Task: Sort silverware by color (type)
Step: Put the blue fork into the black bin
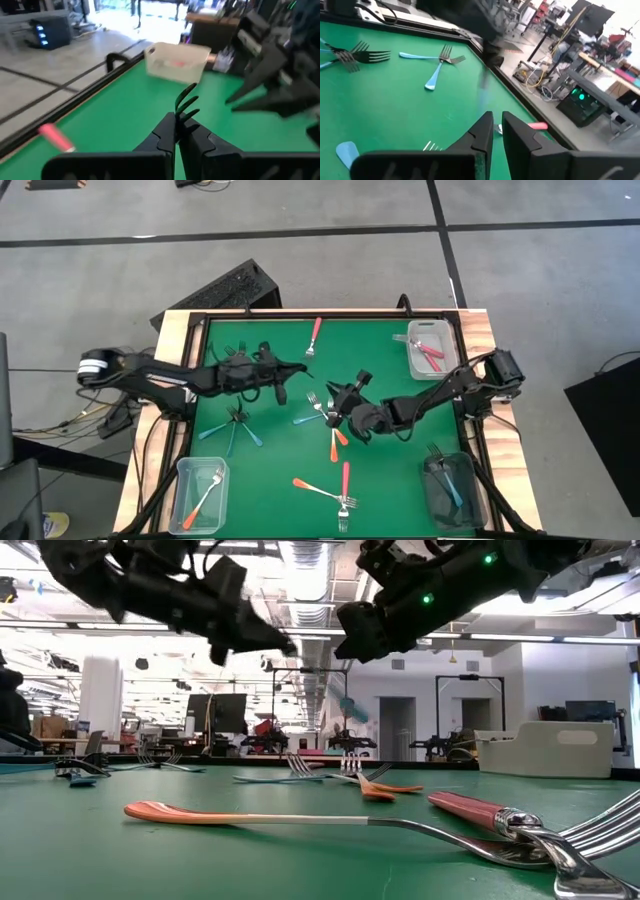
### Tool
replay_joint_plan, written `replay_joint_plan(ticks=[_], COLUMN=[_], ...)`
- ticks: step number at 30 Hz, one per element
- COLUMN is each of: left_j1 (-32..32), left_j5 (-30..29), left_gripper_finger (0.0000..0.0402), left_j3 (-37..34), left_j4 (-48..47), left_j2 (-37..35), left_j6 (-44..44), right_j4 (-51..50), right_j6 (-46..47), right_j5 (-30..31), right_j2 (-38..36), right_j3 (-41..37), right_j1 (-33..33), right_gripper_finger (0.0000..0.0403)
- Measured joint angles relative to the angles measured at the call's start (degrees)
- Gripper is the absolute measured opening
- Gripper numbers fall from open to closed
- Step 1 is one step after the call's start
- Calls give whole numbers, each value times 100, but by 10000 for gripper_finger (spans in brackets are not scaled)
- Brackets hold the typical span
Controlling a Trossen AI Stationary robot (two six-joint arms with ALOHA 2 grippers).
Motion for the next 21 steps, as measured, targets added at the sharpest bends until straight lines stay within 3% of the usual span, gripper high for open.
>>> replay_joint_plan(ticks=[6,12,14,18,21], left_j1=[-290,-1109,-1341,-1704,-1917], left_j5=[-109,923,1313,1476,1076], left_gripper_finger=[0,0,0,0,0], left_j3=[0,23,211,930,1495], left_j4=[-2091,-3284,-4085,-5871,-6902], left_j2=[-1535,-3204,-3611,-3930,-3810], left_j6=[-8,-352,-557,-1231,-1473], right_j4=[-238,-295,-329,-328,-317], right_j6=[381,387,387,385,385], right_j5=[-2,-3,-7,-12,-129], right_j2=[-57,-98,-92,-92,-92], right_j3=[0,2,2,2,2], right_j1=[-13,-94,-147,-335,-509], right_gripper_finger=[67,67,67,67,67])
